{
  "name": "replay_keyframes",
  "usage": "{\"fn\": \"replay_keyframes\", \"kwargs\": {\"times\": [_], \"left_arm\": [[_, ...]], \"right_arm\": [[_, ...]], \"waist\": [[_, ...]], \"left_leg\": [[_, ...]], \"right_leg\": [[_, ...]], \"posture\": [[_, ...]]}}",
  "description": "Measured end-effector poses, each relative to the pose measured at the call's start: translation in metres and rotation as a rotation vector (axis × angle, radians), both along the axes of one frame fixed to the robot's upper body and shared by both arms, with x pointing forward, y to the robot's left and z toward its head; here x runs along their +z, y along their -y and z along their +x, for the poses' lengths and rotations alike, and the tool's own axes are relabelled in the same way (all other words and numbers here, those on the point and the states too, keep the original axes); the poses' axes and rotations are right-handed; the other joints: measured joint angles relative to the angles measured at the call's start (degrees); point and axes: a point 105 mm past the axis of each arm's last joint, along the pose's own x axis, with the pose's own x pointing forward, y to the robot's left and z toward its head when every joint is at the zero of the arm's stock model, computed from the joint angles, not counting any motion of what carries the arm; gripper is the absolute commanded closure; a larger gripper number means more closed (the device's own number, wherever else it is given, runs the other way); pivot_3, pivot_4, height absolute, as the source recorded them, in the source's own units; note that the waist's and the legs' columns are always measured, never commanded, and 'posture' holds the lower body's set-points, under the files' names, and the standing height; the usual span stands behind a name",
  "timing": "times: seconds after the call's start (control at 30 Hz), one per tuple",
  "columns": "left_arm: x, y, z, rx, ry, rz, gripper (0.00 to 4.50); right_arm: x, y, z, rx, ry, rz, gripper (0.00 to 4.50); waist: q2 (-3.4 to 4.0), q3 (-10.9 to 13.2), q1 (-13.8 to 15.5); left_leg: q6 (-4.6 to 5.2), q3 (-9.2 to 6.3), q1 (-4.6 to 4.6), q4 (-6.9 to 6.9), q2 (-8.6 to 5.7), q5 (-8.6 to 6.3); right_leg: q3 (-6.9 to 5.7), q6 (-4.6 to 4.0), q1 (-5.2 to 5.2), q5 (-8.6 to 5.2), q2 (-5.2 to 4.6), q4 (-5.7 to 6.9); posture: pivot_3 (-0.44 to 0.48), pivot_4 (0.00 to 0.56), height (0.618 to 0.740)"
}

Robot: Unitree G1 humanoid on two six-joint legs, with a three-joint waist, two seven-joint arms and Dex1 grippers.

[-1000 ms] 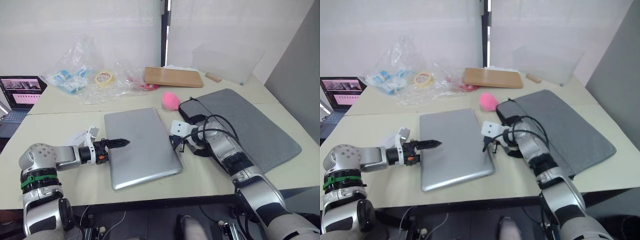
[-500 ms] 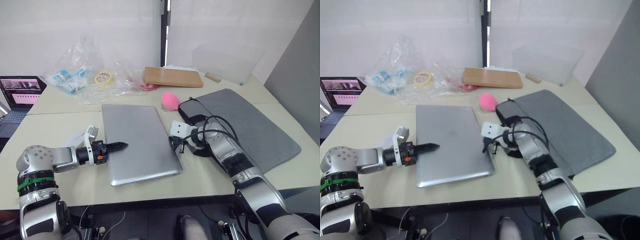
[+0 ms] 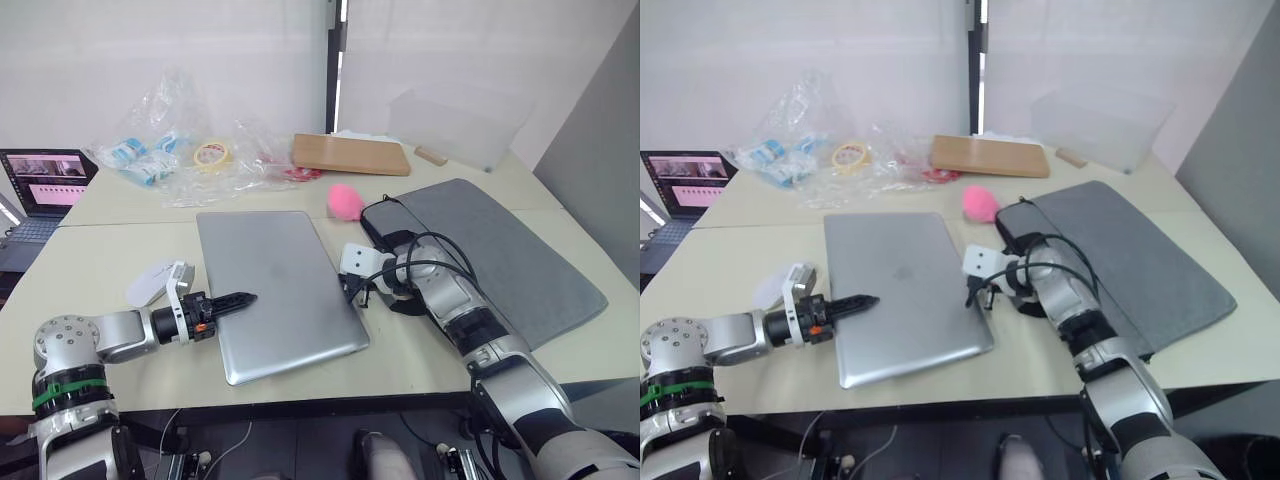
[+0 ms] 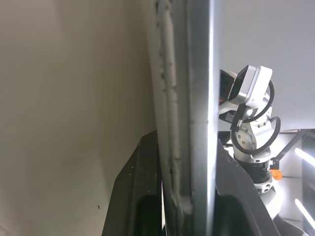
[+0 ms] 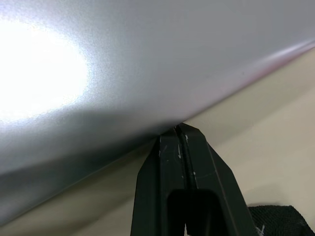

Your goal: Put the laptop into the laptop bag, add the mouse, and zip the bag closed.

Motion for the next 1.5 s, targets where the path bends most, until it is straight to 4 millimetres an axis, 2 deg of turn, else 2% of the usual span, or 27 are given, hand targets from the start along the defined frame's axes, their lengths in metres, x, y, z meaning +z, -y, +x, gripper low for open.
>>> {"fn": "replay_keyframes", "kwargs": {"times": [0.17,0.47,0.57,0.67,0.8,0.93,1.03,1.1,1.2,1.47,1.5], "left_arm": [[-0.017,0.002,-0.009,-0.012,-0.056,0.095,1.25],[-0.010,-0.014,-0.010,0.008,-0.061,0.112,1.25],[0.001,-0.021,-0.012,0.004,-0.039,0.102,1.25],[0.010,-0.023,-0.019,-0.025,-0.021,0.072,1.25],[0.009,-0.022,-0.022,-0.036,-0.027,0.060,1.25],[0.004,-0.018,-0.018,-0.016,-0.037,0.066,2.37],[-0.006,-0.012,-0.016,0.005,-0.054,0.051,3.42],[-0.002,-0.008,-0.014,0.008,-0.030,-0.008,4.01],[-0.001,-0.006,-0.014,0.010,-0.023,-0.033,4.15],[0.008,-0.006,-0.016,-0.008,-0.014,-0.030,4.16],[0.009,-0.007,-0.016,-0.012,-0.014,-0.025,4.16]], "right_arm": [[0.000,-0.002,-0.001,0.007,0.002,0.002,4.50],[0.000,-0.007,-0.003,0.033,-0.001,0.008,4.50],[-0.001,-0.007,-0.004,0.038,0.000,0.007,4.50],[-0.001,-0.008,-0.004,0.040,0.000,0.007,4.50],[-0.001,-0.008,-0.004,0.039,0.000,0.007,4.50],[-0.001,-0.008,-0.004,0.039,-0.001,0.007,4.50],[-0.001,-0.008,-0.004,0.039,0.000,0.008,4.50],[-0.001,-0.008,-0.003,0.039,0.000,0.007,4.50],[-0.001,-0.007,-0.003,0.035,0.001,0.005,4.50],[0.003,-0.002,-0.001,-0.002,-0.015,0.056,4.50],[0.007,-0.002,0.000,-0.015,-0.019,0.086,4.24]], "waist": [[0.00,0.01,-0.08],[0.00,0.01,-0.41],[-0.01,0.01,-0.43],[0.00,0.02,-0.48],[0.00,0.02,-0.43],[0.00,0.02,-0.41],[0.00,0.02,-0.41],[0.00,0.02,-0.35],[0.00,0.02,-0.24],[-0.02,0.03,-0.24],[-0.02,0.03,-0.25]], "left_leg": [[-0.01,0.03,0.00,-0.03,0.03,0.00],[-0.02,0.03,0.02,-0.06,0.07,-0.01],[-0.04,0.03,0.02,-0.07,0.08,-0.01],[-0.06,0.05,0.05,-0.11,0.08,-0.01],[-0.09,0.03,0.04,-0.12,0.08,0.00],[-0.10,0.04,0.04,-0.11,0.08,0.00],[-0.10,0.04,0.05,-0.10,0.08,0.00],[-0.10,0.05,0.07,-0.10,0.09,0.00],[-0.10,0.04,0.06,-0.07,0.08,0.00],[-0.11,0.00,0.01,-0.09,0.12,0.00],[-0.11,0.00,0.01,-0.10,0.12,0.00]], "right_leg": [[0.01,-0.01,-0.02,-0.01,0.05,0.01],[-0.01,-0.06,-0.03,-0.04,0.11,0.01],[-0.02,-0.09,-0.05,-0.06,0.11,0.01],[-0.02,-0.11,-0.05,-0.07,0.11,0.02],[-0.05,-0.12,-0.04,-0.08,0.11,0.02],[-0.05,-0.13,-0.04,-0.09,0.11,0.03],[-0.05,-0.13,-0.03,-0.09,0.11,0.02],[-0.05,-0.13,0.00,-0.08,0.10,0.03],[-0.06,-0.13,0.01,-0.08,0.10,0.04],[-0.08,-0.15,-0.04,-0.10,0.12,0.02],[-0.08,-0.15,-0.05,-0.10,0.11,0.02]], "posture": [[0.000,0.150,0.740],[0.000,0.150,0.740],[0.000,0.150,0.740],[0.000,0.150,0.740],[0.000,0.150,0.740],[0.000,0.150,0.740],[0.000,0.150,0.740],[0.000,0.150,0.740],[0.000,0.150,0.740],[0.000,0.150,0.740],[0.000,0.150,0.740]]}}
